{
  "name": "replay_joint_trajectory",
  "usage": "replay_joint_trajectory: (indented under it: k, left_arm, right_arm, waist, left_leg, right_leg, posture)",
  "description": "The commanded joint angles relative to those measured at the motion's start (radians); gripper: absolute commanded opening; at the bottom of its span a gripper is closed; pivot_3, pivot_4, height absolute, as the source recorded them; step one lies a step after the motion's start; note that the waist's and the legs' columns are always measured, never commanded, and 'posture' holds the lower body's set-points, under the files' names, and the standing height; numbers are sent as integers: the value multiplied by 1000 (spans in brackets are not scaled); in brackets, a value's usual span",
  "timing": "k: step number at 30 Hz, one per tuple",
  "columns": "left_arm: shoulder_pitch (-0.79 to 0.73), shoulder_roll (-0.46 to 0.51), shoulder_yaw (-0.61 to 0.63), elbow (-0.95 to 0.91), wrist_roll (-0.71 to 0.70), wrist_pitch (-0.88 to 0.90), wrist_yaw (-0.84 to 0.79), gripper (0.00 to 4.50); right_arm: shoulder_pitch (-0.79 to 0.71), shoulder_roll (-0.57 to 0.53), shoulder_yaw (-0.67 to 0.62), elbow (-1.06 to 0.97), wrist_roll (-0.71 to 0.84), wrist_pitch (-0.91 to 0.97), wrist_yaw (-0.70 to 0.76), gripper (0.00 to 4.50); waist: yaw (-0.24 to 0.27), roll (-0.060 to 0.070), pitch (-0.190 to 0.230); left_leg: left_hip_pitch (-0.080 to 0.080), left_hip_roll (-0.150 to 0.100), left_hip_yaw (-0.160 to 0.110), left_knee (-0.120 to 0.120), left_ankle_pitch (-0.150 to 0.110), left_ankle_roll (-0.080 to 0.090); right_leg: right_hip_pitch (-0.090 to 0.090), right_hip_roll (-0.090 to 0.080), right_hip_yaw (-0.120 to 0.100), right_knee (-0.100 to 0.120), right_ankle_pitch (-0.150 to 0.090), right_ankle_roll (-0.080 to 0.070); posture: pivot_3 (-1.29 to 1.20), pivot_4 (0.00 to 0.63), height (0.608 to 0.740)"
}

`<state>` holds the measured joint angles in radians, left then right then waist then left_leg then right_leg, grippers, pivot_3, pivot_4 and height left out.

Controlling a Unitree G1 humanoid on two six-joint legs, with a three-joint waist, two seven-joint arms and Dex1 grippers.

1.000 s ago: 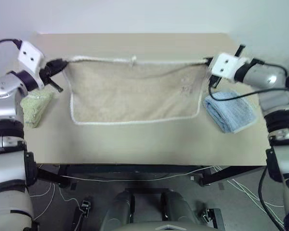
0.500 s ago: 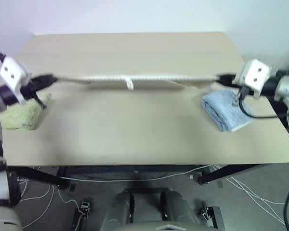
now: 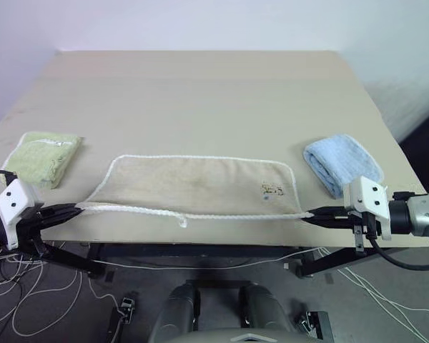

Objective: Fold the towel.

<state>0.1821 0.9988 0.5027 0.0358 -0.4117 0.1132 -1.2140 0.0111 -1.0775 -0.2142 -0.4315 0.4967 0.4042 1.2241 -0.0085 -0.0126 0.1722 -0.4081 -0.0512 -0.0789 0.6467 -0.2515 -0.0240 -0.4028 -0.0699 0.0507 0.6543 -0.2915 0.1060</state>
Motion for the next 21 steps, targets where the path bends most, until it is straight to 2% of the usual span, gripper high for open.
replay_joint_trajectory:
  k: [1,4,11,21]
  left_arm:
    - [-17,8,25,-37,-12,8,13,0]
    - [-96,8,-22,16,16,-12,36,0]
    - [-382,-36,-181,273,154,-116,146,0]
    - [-722,-127,-385,693,365,-312,301,0]
  right_arm:
    - [-29,-12,-17,-5,4,-10,9,42]
    - [-106,-1,30,61,-36,-43,3,42]
    - [-406,95,198,332,-215,-138,-75,42]
    - [-615,252,328,702,-406,-345,-141,42]
  waist:
    - [0,0,0]
    - [-2,0,0]
    - [-5,0,0]
    - [-4,0,0]
  left_leg:
    - [0,0,0,0,0,0]
    - [0,0,0,-1,0,0]
    - [-1,-1,0,-1,0,0]
    - [-2,-2,1,0,0,0]
  right_leg:
    - [0,0,0,-1,0,0]
    - [0,0,-1,-1,0,0]
    - [-2,0,-1,-1,0,0]
    - [-5,4,-1,2,1,1]
  posture:
    - [0,150,740]
    - [0,150,740]
    - [0,150,740]
    - [0,150,740]
